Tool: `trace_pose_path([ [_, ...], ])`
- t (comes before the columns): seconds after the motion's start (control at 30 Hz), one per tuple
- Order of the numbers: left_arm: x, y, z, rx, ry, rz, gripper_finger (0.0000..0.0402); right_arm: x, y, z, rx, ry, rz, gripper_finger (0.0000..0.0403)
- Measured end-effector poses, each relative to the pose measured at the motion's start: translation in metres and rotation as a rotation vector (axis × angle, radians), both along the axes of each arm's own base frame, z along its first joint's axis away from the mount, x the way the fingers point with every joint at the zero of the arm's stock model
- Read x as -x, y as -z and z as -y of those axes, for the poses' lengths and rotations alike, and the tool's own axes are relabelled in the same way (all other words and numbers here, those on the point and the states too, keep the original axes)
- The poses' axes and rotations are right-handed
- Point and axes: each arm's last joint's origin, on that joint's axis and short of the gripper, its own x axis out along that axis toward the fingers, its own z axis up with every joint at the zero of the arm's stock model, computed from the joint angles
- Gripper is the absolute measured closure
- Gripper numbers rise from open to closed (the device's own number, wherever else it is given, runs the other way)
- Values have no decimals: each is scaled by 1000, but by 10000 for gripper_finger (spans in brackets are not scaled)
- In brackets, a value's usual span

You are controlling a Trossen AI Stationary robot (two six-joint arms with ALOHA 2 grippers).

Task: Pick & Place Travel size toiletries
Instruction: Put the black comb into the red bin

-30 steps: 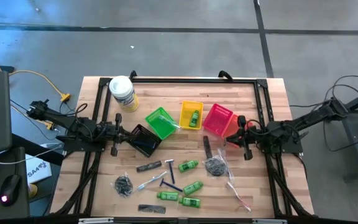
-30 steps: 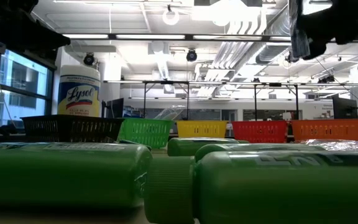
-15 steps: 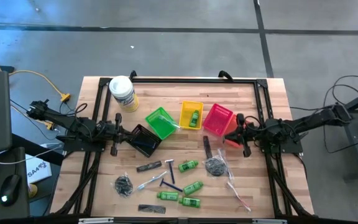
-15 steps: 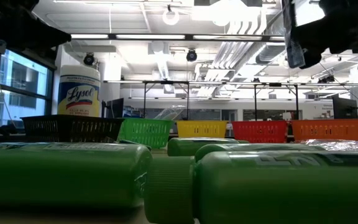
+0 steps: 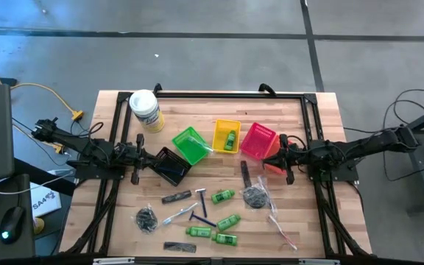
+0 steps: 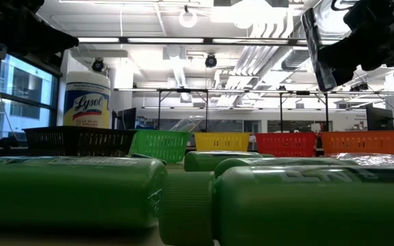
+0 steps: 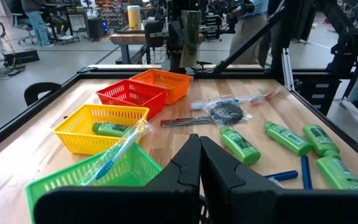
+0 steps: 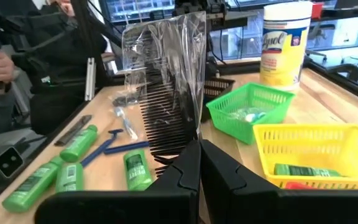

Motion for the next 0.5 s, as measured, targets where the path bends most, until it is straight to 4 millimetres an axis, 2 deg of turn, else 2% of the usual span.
trace_pose_path([
  [0.23,0,0,0,1,0,2,402,-3,-5,3,40,118,-12,401],
  [0.37,0,-1,0,-4,-9,5,402,-8,-32,7,91,159,-82,401],
  [0.5,0,-1,0,-14,-16,5,402,-13,-57,20,144,285,-289,401],
])
